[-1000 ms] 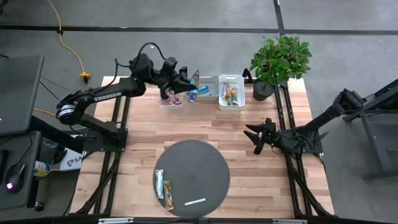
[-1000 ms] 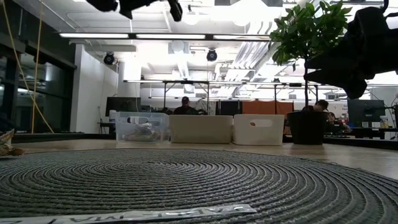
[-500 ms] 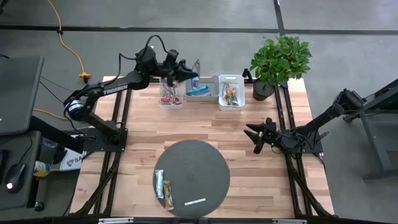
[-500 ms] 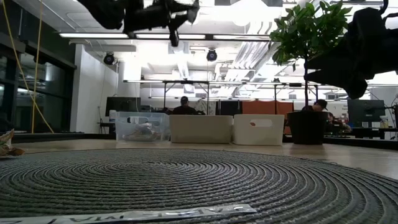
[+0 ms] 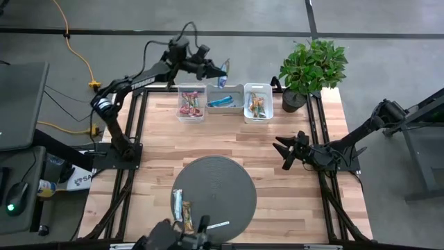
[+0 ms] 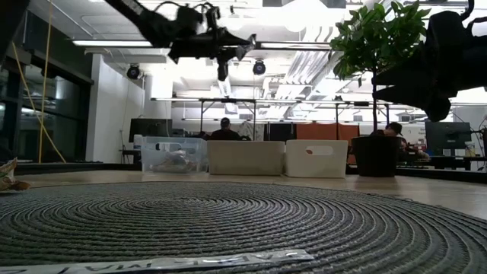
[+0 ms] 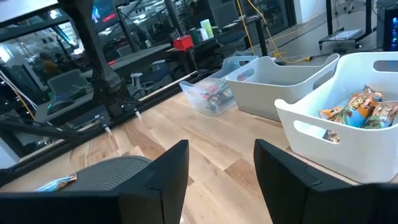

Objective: Pick and place Granola Bars by type
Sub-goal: Put the blue granola bar into the gray bin

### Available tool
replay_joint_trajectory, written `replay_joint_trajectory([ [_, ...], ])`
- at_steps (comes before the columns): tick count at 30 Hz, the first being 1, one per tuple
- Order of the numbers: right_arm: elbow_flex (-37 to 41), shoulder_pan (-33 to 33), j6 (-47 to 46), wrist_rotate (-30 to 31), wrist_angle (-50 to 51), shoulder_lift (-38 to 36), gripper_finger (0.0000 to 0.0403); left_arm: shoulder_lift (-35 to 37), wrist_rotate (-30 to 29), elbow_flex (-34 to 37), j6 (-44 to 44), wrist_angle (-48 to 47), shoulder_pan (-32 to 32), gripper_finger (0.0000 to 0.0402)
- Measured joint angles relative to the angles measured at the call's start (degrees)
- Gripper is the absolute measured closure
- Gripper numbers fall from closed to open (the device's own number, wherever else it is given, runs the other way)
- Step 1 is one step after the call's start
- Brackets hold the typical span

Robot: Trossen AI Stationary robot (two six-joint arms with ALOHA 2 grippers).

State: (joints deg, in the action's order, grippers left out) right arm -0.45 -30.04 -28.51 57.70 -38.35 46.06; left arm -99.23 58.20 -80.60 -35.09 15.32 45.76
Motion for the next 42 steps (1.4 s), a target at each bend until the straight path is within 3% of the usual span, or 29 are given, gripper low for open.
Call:
replay_joint_trajectory([
  [5, 0.0, 0.0, 0.0, 0.6, 0.0, 0.0, 0.0238, -5.9, 1.0, -15.6, 17.2, -26.0, 0.0, 0.0344],
  [9, 0.0, 0.0, -0.1, 0.7, 0.0, 0.0, 0.0238, -10.1, -3.5, -27.6, 32.8, -46.8, 0.0, 0.0344],
  [16, 0.0, 0.0, -1.4, 0.9, 0.0, 0.0, 0.0238, -14.9, -10.9, -40.8, 49.4, -66.1, 0.0, 0.0344],
  [29, 0.0, 0.0, -1.5, 1.1, 0.0, 0.0, 0.0238, -18.6, -43.8, -43.5, 72.2, -81.6, -6.2, 0.0344],
  [39, 0.0, 0.0, -1.5, 0.9, 0.0, 0.0, 0.0238, -25.6, -52.6, -43.4, 73.0, -79.9, -11.1, 0.0344],
  [42, 0.0, 0.0, -1.5, 0.6, 0.0, 0.0, 0.0238, -27.2, -52.8, -43.3, 72.1, -80.0, -11.0, 0.0344],
])
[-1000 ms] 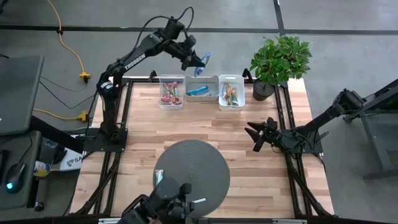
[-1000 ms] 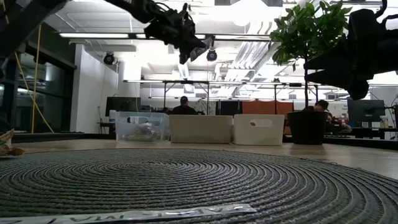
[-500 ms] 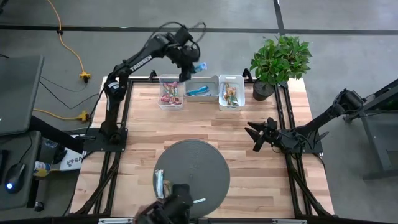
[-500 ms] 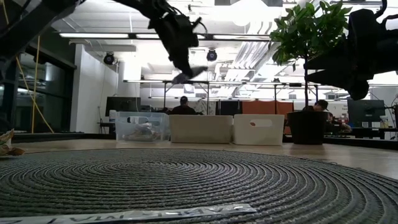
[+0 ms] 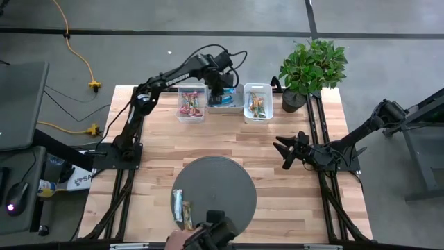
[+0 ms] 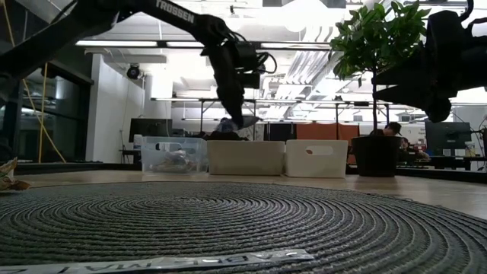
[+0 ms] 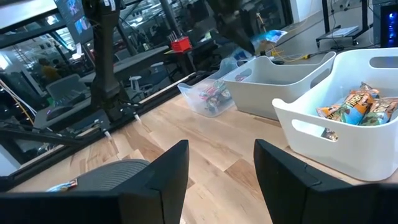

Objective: Pick and place Granola Bars by type
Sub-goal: Put the blue granola bar into the gray bin

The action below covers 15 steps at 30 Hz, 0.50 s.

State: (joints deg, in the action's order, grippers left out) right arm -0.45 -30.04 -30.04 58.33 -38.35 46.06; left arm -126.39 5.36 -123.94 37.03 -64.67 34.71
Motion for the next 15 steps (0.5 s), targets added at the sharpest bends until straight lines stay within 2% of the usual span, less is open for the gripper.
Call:
replay_joint_trajectory([
  [15, 0.0, 0.0, -2.5, -0.7, 0.0, 0.0, 0.0238, -6.3, 1.5, 0.0, -2.7, 0.3, 0.1, 0.0344],
])
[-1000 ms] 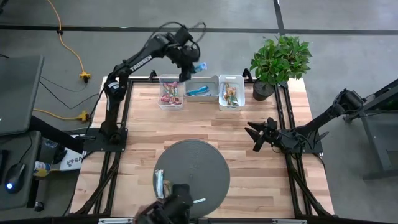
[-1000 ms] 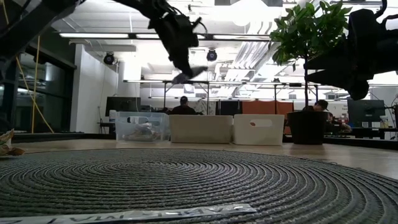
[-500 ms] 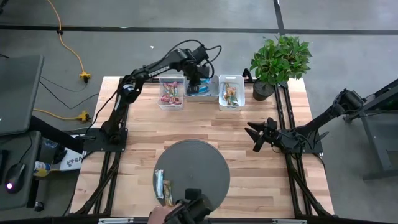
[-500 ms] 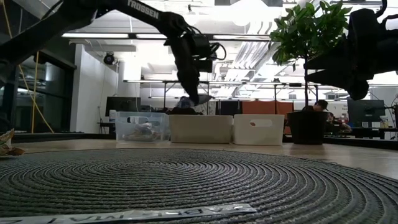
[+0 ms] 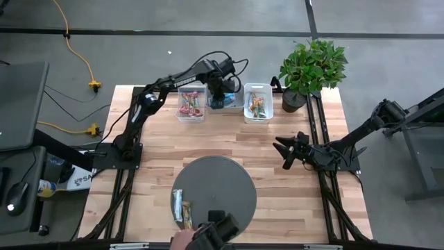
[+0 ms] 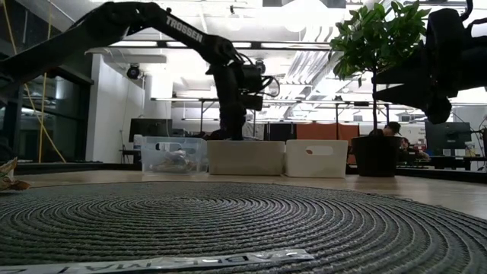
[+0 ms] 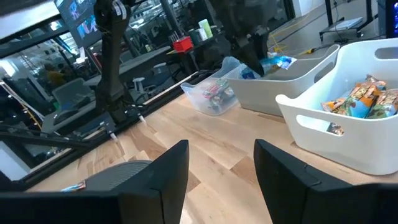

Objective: Pick and place Granola Bars by type
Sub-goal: Put the blue granola bar into the gray bin, then put the orange granola bar into the white bin

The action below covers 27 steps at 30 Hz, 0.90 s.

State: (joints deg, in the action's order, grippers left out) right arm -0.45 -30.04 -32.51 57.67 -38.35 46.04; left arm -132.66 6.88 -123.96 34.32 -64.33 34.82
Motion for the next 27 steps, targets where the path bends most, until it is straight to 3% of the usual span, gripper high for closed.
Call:
replay_joint_trajectory([
  [16, 0.0, 0.0, -1.2, -2.8, 0.0, 0.0, 0.0238, -1.2, 0.0, 0.0, -1.8, 1.2, 0.0, 0.0337],
  [27, 0.0, 0.0, -1.1, -2.8, 0.0, 0.0, 0.0238, -1.0, -1.0, -0.7, -3.6, -0.3, 0.0, 0.0230],
])
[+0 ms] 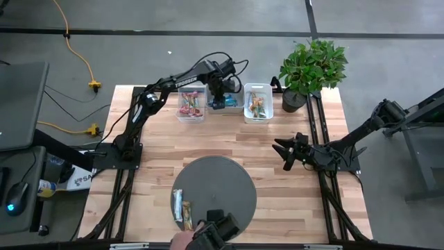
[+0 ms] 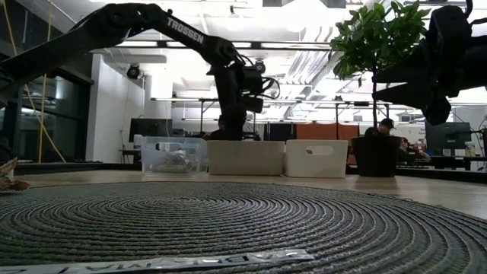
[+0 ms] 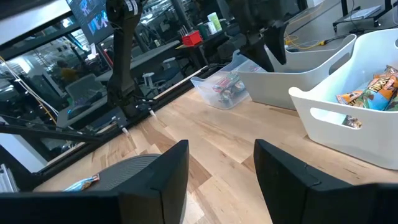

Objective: Pick and place Granola Bars by type
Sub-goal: Put the orange granola bar into the white bin

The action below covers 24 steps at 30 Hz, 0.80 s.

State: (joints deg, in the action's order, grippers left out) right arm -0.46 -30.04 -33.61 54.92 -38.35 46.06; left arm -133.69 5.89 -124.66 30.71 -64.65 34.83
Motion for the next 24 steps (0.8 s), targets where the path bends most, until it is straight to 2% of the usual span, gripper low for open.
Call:
replay_joint_trajectory([
  [4, 0.0, 0.0, 0.0, 0.0, 0.0, 0.0, 0.0238, 0.0, -0.3, -4.8, -1.1, -3.4, 0.0, 0.0199],
  [7, 0.0, 0.0, 0.5, 0.1, 0.0, 0.0, 0.0238, 0.1, 1.7, -10.4, -4.8, -6.1, 0.0, 0.0192],
  [13, 0.0, 0.0, 0.6, 0.0, 0.1, 0.0, 0.0238, 7.7, 14.1, -8.2, -13.0, -4.0, 0.4, 0.0191],
  [19, 0.0, 0.0, 0.9, -0.2, 0.3, 0.0, 0.0238, 16.8, 19.8, -8.2, -15.2, -5.7, 0.4, 0.0191],
  [24, 0.0, 0.0, 1.5, -0.4, 0.3, 0.0, 0.0238, 25.5, 22.3, -8.2, -18.4, -8.3, 0.4, 0.0191],
])
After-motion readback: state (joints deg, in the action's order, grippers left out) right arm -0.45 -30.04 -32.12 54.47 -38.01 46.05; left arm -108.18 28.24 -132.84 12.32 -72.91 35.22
